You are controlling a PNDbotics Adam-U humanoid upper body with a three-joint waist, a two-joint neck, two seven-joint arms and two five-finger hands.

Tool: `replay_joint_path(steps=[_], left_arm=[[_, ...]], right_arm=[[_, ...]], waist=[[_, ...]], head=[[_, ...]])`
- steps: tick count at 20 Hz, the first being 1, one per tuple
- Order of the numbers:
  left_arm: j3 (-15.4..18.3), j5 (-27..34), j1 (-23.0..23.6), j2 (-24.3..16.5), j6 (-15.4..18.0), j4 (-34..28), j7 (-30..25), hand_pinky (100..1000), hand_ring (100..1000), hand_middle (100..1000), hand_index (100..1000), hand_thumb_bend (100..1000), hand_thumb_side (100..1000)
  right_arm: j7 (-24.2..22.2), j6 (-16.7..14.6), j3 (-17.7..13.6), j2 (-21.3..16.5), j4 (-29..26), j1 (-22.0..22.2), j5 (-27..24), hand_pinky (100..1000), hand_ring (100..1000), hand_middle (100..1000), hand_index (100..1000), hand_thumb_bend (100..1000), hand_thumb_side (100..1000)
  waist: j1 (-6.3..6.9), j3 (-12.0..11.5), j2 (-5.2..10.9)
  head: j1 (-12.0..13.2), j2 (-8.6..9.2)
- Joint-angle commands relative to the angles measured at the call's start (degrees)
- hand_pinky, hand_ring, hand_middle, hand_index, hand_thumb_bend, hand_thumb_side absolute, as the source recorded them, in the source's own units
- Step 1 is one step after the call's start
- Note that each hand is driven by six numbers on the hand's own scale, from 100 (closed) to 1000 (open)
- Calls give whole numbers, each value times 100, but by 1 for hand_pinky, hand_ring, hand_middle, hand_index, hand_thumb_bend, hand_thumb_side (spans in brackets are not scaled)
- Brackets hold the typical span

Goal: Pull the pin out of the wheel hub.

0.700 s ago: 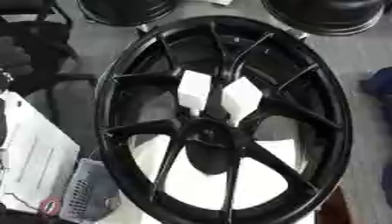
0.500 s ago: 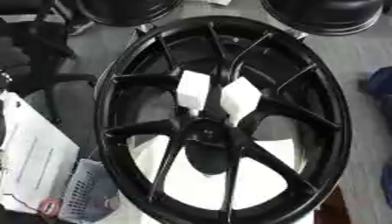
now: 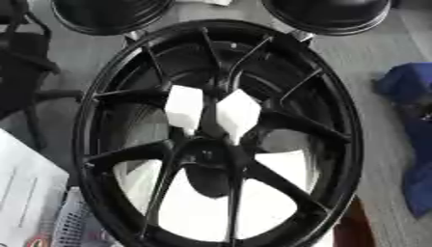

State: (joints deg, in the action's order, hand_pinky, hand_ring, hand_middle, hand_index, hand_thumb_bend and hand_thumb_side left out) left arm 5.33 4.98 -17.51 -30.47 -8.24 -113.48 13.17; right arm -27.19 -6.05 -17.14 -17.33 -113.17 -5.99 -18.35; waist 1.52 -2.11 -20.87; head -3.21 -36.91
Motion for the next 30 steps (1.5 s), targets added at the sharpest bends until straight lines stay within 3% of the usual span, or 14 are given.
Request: replay_joint_path(steps=[1, 4, 7, 13, 20, 25, 30], left_arm=[[-160, -159, -239, -1015, -102, -112, -245, 721, 682, 598, 721, 314, 610], [-370, -152, -537, -1837, -292, -111, -638, 733, 692, 607, 738, 329, 618], [-575, -340, -878, -2657, -511, -62, -1430, 754, 716, 627, 758, 350, 607], [-874, -780, -1642, -3548, -382, 129, -3288, 789, 743, 657, 778, 392, 603], [-1340, -1100, -2727, -3682, 266, 682, -5164, 812, 749, 657, 786, 401, 570], [-1704, -1215, -3462, -3469, 556, 862, -5823, 817, 753, 662, 787, 415, 577], [-2227, -1253, -4205, -3011, 542, 1177, -6295, 814, 752, 662, 786, 417, 583]], right_arm=[[11, -34, -55, -81, -142, -23, 40, 803, 647, 631, 800, 100, 550], [8, -43, -55, -110, -142, -2, 67, 803, 646, 630, 799, 100, 553], [6, -59, -58, -154, -142, 26, 111, 803, 646, 630, 799, 100, 554], [55, -112, -95, -248, -142, 84, 169, 802, 646, 630, 798, 100, 552], [91, -137, -119, -310, -142, 155, 234, 801, 645, 630, 798, 100, 552], [104, -162, -117, -338, -142, 210, 302, 801, 645, 630, 797, 100, 554], [96, -166, -108, -357, -142, 258, 328, 801, 643, 629, 797, 100, 555]], waist=[[28, 22, 68], [68, 43, 67], [123, 51, 61], [236, 66, 89], [317, 42, 132], [355, 42, 153], [359, 18, 198]], head=[[-56, 69], [-60, 35], [-45, 19], [-79, -13], [-143, -33], [-175, -1], [-204, 27]])
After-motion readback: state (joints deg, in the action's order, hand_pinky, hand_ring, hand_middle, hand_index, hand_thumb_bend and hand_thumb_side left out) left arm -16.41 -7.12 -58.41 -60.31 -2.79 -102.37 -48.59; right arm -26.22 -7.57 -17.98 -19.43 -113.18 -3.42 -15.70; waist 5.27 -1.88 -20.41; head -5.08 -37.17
